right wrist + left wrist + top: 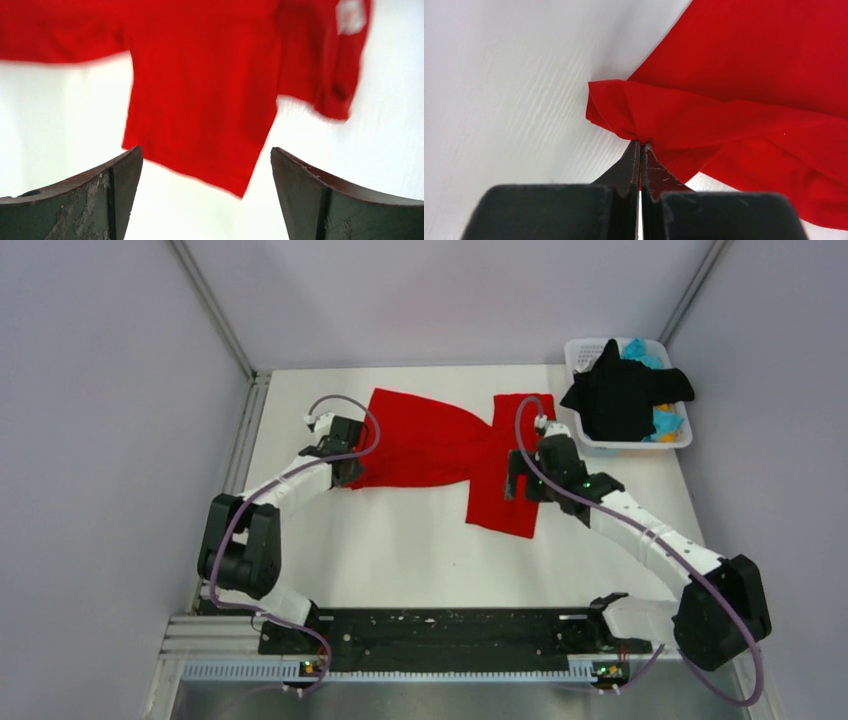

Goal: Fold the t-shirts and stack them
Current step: Flatten out the tshirt

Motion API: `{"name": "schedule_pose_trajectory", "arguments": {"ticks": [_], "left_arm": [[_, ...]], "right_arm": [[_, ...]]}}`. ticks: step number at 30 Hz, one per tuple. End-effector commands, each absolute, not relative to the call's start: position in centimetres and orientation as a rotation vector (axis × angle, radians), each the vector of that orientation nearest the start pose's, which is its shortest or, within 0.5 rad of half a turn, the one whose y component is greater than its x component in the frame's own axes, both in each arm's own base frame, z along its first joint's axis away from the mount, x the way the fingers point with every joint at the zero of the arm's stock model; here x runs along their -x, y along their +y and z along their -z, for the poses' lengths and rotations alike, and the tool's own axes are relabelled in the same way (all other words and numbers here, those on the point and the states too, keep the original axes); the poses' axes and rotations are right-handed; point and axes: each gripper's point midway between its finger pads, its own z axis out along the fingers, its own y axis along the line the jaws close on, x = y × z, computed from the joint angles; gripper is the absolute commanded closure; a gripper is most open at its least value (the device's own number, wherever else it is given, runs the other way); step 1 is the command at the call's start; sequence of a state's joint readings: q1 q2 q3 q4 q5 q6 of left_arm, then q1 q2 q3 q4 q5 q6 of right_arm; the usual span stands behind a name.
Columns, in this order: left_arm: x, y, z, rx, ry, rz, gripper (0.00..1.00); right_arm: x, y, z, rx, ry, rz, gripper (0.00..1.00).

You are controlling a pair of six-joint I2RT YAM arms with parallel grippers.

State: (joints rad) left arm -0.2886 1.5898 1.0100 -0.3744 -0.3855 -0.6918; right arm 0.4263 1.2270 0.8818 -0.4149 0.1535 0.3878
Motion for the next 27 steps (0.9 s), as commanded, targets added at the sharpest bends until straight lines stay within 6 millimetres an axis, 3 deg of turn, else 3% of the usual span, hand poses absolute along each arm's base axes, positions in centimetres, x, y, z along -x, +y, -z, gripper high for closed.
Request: {"name": "schedule_pose_trajectory", "arguments": {"ticks": [1, 4, 10, 16, 22, 24, 27], "left_arm": [[-37.3, -7.4, -8.2, 0.660, 2.323, 0.022, 1.00], [-37.0, -7.4, -8.1, 0.663, 2.325, 0.025, 1.00], [-36.2, -7.2, -7.8, 0.673, 2.332, 0.021, 1.00], [-35.6, -7.1, -7.8, 0.672, 2.334, 0.033, 1.00], [-35.2, -7.6, -7.6, 0.666, 2.353, 0.061, 1.00], [-35.1, -7.6, -7.4, 0.670, 2.359, 0.065, 1.00], [-34.8, -7.7, -7.5, 0.684, 2.363, 0.074, 1.00]], "right_arm": [[-27.4, 13.6, -9.1, -0.093, 2.422, -0.246, 0.06], [-26.5, 13.7, -7.1, -0.096, 2.453, -0.239, 0.08], [-26.8, 13.8, -5.3, -0.111, 2.486, -0.170, 0.23], [-27.2, 14.1, -3.5, -0.126, 2.508, -0.116, 0.28], [-27.5, 13.5, -1.6, -0.165, 2.523, -0.040, 0.40], [-27.3, 13.4, -1.2, -0.164, 2.527, -0.024, 0.50], [-26.9, 13.3, -1.4, -0.170, 2.520, -0.034, 0.95]]}}
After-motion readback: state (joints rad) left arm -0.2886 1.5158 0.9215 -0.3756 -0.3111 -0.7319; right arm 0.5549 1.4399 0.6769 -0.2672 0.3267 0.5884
